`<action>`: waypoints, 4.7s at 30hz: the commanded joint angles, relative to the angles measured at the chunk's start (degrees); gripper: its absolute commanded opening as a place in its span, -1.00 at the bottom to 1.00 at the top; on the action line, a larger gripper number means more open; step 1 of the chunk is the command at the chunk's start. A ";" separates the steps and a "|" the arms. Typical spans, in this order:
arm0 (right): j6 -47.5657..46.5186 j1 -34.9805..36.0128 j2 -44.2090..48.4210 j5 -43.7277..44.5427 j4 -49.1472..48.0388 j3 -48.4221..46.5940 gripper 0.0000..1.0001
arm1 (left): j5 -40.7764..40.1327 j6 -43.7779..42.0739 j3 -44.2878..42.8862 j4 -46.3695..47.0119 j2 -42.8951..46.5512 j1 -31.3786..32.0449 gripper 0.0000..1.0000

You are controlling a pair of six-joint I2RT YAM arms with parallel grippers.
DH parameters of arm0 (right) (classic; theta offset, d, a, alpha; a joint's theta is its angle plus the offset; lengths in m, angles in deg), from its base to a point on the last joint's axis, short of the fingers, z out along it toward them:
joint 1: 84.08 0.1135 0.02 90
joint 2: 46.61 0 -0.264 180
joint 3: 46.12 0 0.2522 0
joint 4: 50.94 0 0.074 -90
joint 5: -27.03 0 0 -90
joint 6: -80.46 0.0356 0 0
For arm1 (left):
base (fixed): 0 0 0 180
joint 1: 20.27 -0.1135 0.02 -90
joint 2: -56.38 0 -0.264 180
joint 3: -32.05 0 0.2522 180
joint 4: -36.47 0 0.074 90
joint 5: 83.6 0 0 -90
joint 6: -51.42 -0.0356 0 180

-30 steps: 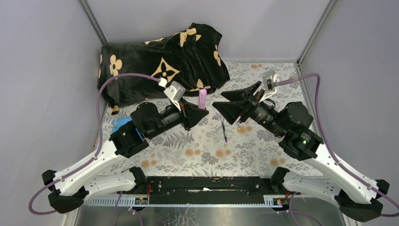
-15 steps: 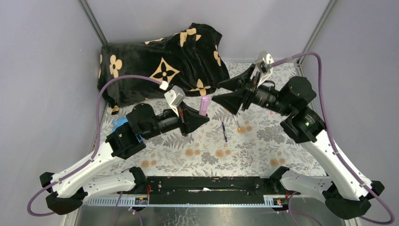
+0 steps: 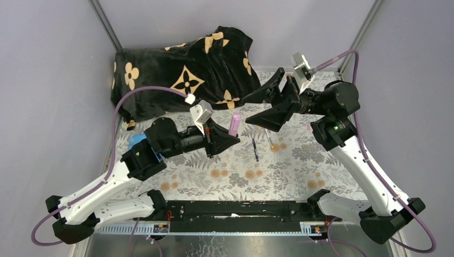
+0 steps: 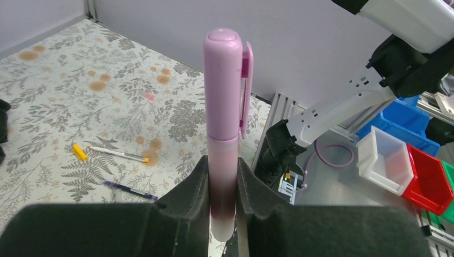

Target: Insert the pens into the pen caps

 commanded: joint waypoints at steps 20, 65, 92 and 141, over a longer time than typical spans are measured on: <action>-3.59 -0.37 -0.43 -5.66 1.29 3.33 0.42 | 6.98 -2.84 -3.67 2.73 -3.97 0.02 -1.00; -16.13 0.93 0.97 -8.87 15.89 7.46 -1.00 | 2.36 4.95 -4.65 15.89 -2.02 -0.03 -1.00; -21.41 16.44 5.70 -0.15 29.53 26.83 -1.00 | 0.73 2.72 -9.79 19.33 -1.07 -0.03 -1.00; -10.55 23.24 18.67 75.46 31.96 28.18 0.62 | -34.96 3.24 4.27 -15.25 -3.39 -0.42 -1.00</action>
